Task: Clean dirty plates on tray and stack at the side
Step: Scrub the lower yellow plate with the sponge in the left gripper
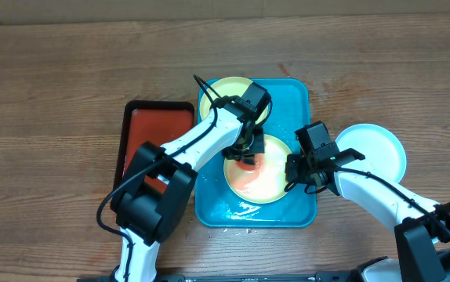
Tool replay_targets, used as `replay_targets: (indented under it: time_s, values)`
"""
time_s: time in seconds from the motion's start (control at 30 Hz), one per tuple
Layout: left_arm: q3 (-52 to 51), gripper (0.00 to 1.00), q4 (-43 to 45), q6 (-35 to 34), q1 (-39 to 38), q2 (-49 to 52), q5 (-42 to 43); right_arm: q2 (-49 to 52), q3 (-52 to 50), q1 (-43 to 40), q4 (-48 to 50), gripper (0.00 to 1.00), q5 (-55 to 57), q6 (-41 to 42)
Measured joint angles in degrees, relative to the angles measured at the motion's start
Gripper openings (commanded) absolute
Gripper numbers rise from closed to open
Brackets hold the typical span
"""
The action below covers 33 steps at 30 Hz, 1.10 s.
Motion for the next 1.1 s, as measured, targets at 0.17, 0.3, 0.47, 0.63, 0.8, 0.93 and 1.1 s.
replay_targets:
  time_s: [0.17, 0.3, 0.47, 0.63, 0.8, 0.93, 1.1]
  values:
    - [0.11, 0.04, 7.45, 0.33, -0.26, 2.62, 12.48, 0.0, 0.0, -0.07, -0.24, 0.04, 0.57, 0.09]
    - [0.59, 0.04, 9.44, 0.85, -0.59, 4.63, 20.41, 0.0, 0.0, -0.07, -0.26, 0.04, 0.66, 0.37]
    - [0.63, 0.04, 7.48, 2.62, -2.19, 5.6, 26.43, -0.02, 0.0, -0.07, -0.24, 0.04, 0.66, 0.42]
    - [0.63, 0.04, 1.27, 3.34, -2.89, 5.62, 27.89, -0.02, 0.0, -0.07, -0.2, 0.04, 0.39, 0.55]
    - [1.29, 0.04, -8.13, 2.27, -2.6, 5.6, 25.07, 0.0, 0.0, 0.11, -0.35, 0.04, -0.76, 0.39]
    - [1.62, 0.04, -12.68, 0.83, -1.55, 5.11, 21.35, 0.0, 0.0, 0.42, -0.37, 0.04, -1.29, 0.35]
    - [1.6, 0.04, -17.9, -0.42, 0.33, 3.13, 11.32, 0.0, 0.0, 0.39, -0.37, 0.04, -1.4, 0.37]
